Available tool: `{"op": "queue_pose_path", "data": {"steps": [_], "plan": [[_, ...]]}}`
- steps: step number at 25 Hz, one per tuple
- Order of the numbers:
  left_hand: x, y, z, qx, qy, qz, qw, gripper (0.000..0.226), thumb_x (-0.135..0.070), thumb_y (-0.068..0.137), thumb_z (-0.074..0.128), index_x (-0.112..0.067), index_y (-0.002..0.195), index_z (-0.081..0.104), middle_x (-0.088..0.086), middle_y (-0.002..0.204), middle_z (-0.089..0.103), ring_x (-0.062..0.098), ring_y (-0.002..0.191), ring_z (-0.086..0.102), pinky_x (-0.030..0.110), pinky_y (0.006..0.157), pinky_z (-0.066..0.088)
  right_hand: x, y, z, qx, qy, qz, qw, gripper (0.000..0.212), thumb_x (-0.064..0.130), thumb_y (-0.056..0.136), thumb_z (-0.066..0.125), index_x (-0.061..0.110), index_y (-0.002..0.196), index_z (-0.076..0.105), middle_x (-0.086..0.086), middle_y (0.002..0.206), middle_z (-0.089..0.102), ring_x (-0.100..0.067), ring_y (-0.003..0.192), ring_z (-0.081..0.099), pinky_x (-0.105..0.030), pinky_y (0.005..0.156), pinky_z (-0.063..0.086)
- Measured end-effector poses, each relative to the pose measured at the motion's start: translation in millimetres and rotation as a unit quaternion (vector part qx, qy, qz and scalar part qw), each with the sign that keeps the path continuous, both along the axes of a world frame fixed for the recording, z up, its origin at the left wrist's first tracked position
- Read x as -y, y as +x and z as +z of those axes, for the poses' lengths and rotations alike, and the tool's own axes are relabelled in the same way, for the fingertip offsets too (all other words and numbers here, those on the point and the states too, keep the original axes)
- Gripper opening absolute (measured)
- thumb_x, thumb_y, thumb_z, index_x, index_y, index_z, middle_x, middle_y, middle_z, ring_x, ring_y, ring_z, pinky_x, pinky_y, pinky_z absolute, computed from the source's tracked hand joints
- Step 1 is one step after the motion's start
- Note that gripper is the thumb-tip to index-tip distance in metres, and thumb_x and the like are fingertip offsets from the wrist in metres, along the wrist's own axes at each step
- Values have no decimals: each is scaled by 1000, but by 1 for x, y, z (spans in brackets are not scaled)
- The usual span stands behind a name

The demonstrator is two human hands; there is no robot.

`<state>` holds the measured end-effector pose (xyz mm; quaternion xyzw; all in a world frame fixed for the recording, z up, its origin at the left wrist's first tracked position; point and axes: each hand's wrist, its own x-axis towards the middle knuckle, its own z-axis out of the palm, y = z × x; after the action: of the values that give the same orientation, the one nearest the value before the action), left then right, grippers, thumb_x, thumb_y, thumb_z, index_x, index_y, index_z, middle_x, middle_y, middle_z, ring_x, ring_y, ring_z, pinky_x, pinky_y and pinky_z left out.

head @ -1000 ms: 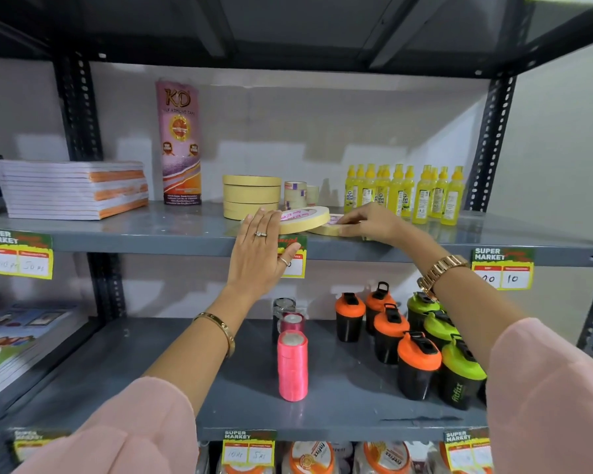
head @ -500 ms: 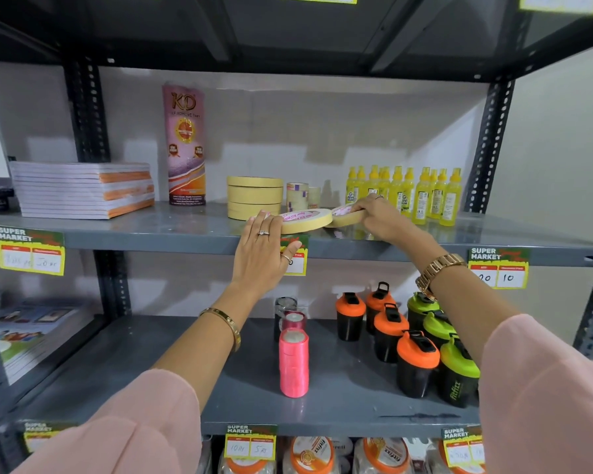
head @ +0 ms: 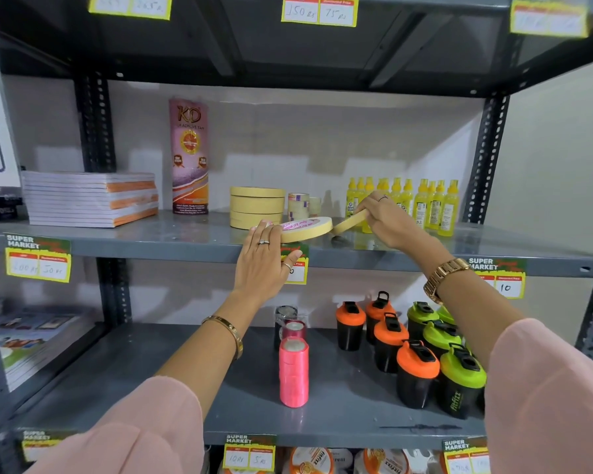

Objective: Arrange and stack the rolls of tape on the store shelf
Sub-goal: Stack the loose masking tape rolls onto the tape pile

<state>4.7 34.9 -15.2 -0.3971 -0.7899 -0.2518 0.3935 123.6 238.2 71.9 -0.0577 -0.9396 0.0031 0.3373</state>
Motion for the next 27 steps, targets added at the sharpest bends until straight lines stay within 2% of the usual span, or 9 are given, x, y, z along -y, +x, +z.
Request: {"op": "queue_pose_path", "data": {"steps": [5,8,12,16,21,25,27], "plan": [[-1,0,-1,2,1,2,1000,60,-43,92,44,1,132,33,21,142,38,30,137,21,38,114,8,-4,8,1,-25,23,13,999,27,6,96,35,-4,106,58,-21,108,57,-34,102,50,-38,88,38],[-1,0,-2,0,0,4,1000,60,-43,93,43,0,132,33,21,143,37,30,138,20,37,114,7,-2,12,2,-56,24,16,998,39,18,93,29,-6,100,59,-23,100,60,-34,91,53,-42,81,42],[-1,-1,-2,-2,-5,7,1000,59,-43,93,41,-1,133,33,20,143,36,29,138,19,36,114,5,-1,17,4,-119,-21,4,993,48,27,91,23,-7,89,57,-25,87,59,-23,77,43,-34,68,31],[0,-1,-3,1,-1,-1,1000,61,-43,93,41,0,136,29,20,145,33,29,138,18,36,114,4,0,17,2,-151,-37,-15,988,46,26,91,23,-7,88,55,-26,87,57,-22,78,39,-32,69,25],[4,1,-5,5,3,-9,1000,66,-43,92,45,0,138,24,20,147,29,29,139,17,32,113,1,4,11,2,-173,-53,-4,984,47,27,92,23,-7,94,55,-24,92,58,-32,88,47,-27,68,23],[13,-2,-2,10,10,-3,1000,63,-39,93,44,0,138,26,20,146,31,29,139,17,34,113,3,15,1,7,-179,-65,19,982,48,29,92,22,-5,98,55,-23,99,59,-33,95,48,-38,78,34],[20,-6,0,12,15,3,1000,59,-37,94,44,0,137,27,21,145,32,30,138,18,36,114,5,22,-5,9,-174,-70,31,982,54,33,91,19,-5,100,55,-23,102,58,-33,97,48,-38,81,35]]}}
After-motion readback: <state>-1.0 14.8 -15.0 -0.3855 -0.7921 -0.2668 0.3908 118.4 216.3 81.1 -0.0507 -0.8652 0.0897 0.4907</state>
